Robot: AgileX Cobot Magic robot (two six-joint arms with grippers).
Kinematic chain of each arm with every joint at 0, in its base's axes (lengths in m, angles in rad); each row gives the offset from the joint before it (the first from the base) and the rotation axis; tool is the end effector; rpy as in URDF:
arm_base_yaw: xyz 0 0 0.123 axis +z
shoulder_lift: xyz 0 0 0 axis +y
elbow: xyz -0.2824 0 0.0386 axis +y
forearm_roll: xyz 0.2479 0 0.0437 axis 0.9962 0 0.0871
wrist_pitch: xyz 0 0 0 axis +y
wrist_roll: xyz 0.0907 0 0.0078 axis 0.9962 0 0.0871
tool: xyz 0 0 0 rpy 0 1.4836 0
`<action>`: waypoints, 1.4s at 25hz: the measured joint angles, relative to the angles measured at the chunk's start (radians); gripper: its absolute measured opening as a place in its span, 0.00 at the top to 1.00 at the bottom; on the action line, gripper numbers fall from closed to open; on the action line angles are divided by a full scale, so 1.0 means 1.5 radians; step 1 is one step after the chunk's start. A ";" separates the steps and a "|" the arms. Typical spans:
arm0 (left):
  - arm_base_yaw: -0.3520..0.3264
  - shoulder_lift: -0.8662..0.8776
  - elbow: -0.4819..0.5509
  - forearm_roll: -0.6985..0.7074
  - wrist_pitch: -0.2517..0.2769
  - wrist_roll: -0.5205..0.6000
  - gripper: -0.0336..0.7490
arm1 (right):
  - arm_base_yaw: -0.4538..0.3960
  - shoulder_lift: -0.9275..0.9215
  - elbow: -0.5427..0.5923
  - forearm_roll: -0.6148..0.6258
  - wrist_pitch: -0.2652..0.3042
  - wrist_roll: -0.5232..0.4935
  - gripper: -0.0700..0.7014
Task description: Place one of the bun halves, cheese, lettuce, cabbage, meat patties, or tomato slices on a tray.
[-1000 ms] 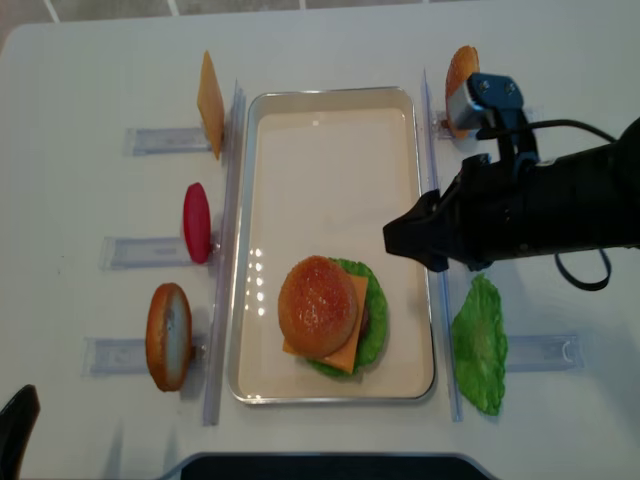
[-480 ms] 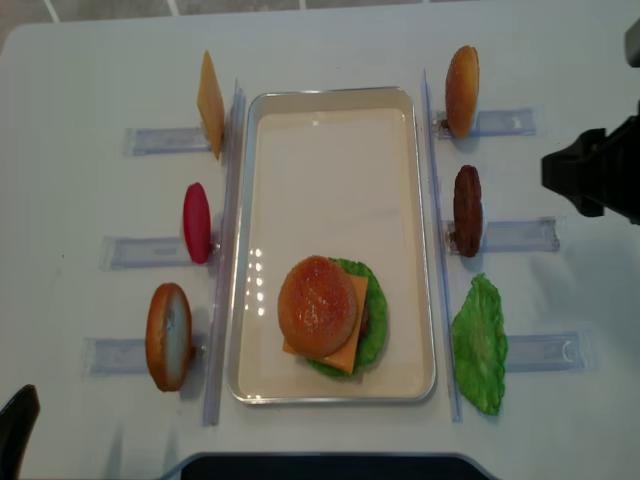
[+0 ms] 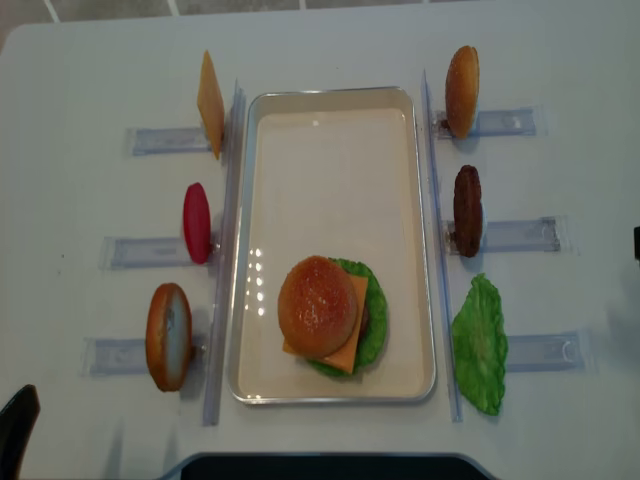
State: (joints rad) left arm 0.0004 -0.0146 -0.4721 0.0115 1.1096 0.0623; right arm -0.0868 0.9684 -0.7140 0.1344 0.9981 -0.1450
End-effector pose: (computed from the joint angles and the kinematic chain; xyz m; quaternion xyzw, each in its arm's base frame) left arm -0.0060 0.0009 0.2655 0.0266 0.8686 0.0212 0.4943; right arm 0.1589 -0.0035 0.2744 -0.0042 0.9776 0.0390 0.2068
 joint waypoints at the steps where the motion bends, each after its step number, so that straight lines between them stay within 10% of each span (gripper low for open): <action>1: 0.000 0.000 0.000 0.000 0.000 0.000 0.22 | 0.002 -0.013 0.001 -0.017 0.011 0.017 0.36; 13: 0.000 0.000 0.000 0.000 0.000 0.000 0.22 | 0.005 -0.300 0.103 -0.048 0.116 0.051 0.36; 35: 0.000 0.000 0.000 0.000 0.000 0.000 0.22 | 0.005 -0.648 0.144 -0.055 0.094 0.067 0.36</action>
State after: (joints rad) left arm 0.0004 -0.0146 -0.4721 0.0115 1.1096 0.0623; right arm -0.0791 -0.0035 -0.4977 0.0519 1.1390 -0.0444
